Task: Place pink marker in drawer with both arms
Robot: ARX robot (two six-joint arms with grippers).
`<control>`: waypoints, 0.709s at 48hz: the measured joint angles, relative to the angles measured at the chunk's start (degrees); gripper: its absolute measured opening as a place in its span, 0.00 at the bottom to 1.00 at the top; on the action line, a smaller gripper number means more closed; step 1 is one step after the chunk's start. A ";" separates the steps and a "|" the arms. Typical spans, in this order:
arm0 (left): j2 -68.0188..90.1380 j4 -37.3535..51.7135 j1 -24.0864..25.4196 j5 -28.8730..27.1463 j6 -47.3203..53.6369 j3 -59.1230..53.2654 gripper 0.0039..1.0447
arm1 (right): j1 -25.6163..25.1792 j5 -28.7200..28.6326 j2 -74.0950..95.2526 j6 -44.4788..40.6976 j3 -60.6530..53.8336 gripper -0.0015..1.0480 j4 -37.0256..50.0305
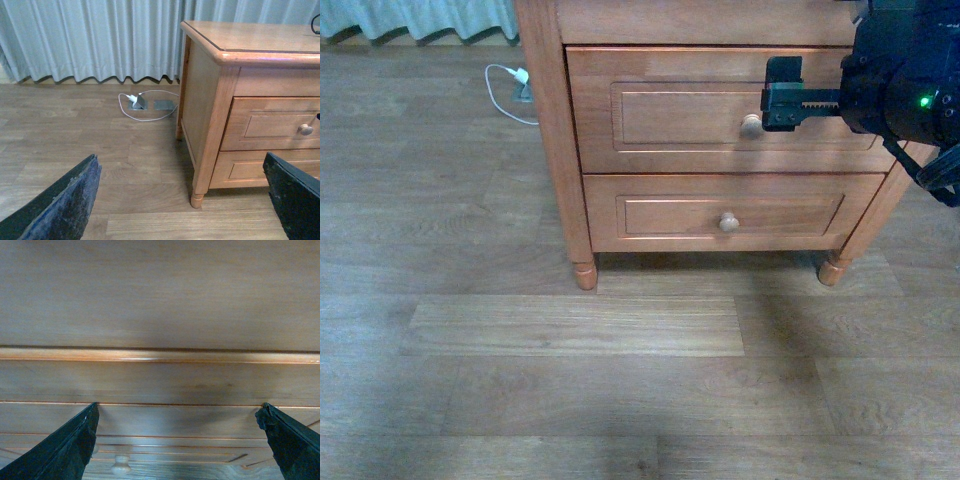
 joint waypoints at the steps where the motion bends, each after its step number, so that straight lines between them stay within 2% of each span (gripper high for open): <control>1: 0.00 0.00 0.00 0.00 0.00 0.00 0.94 | -0.02 0.04 0.04 0.02 0.00 0.92 0.04; 18: 0.00 0.00 0.00 0.00 0.00 0.00 0.94 | -0.07 -0.20 -0.09 -0.39 0.00 0.92 -0.74; 34: 0.00 0.00 0.00 0.00 0.00 0.00 0.94 | 0.81 -4.48 -13.75 -1.44 -7.54 0.92 -10.62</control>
